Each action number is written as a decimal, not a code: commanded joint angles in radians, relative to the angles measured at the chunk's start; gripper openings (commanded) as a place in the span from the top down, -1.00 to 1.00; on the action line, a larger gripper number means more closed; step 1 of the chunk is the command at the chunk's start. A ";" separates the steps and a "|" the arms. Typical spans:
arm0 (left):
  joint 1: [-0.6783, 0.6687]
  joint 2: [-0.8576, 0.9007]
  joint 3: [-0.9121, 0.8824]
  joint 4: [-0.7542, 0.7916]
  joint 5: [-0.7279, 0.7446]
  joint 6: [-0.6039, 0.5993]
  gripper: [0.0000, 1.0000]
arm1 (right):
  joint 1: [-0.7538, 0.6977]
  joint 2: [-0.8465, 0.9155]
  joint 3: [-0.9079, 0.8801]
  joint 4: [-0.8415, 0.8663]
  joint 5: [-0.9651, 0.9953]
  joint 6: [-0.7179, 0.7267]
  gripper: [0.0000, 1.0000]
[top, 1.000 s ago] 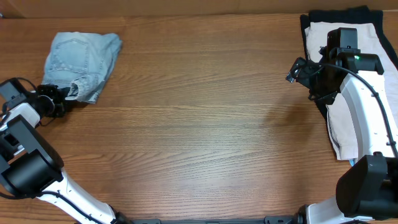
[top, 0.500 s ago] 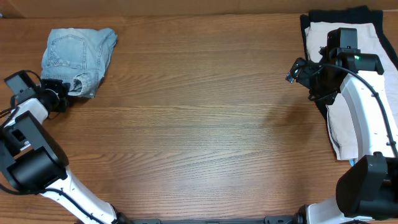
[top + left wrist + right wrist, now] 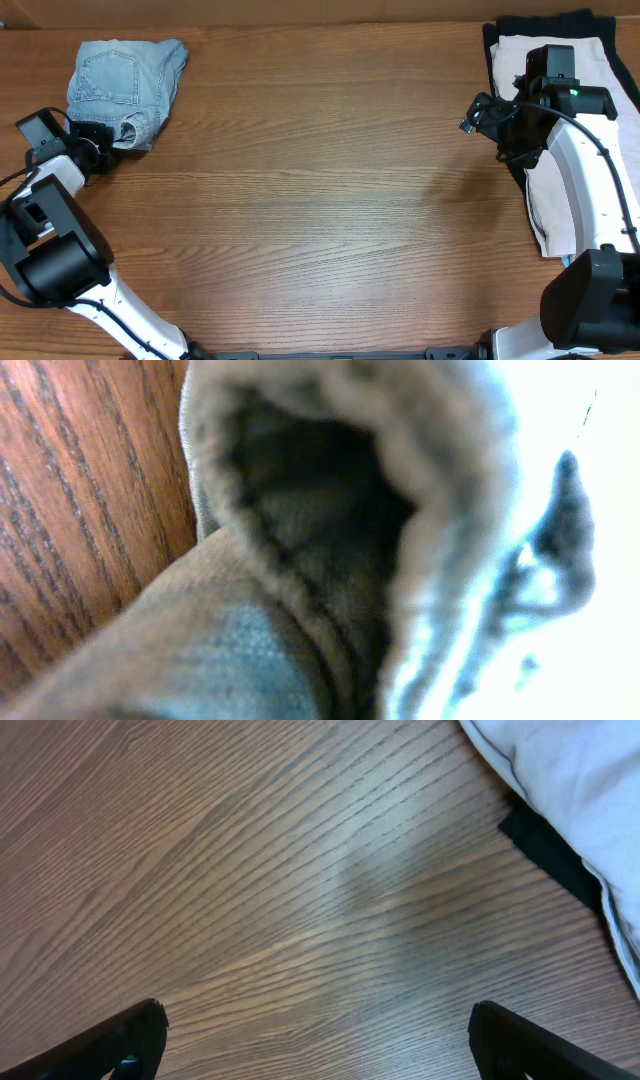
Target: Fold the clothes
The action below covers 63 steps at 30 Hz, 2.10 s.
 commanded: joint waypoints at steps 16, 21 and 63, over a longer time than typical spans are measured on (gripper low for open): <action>0.071 -0.196 -0.026 -0.343 0.094 0.037 -1.00 | -0.002 0.001 0.005 0.013 0.010 -0.004 -1.00; 0.065 -0.414 -0.026 -0.482 -0.101 0.069 -1.00 | -0.002 0.001 0.005 0.013 0.010 -0.004 -1.00; -0.037 -0.782 -0.026 -0.977 0.077 -0.018 -0.83 | -0.002 0.001 0.006 0.001 0.010 -0.003 -1.00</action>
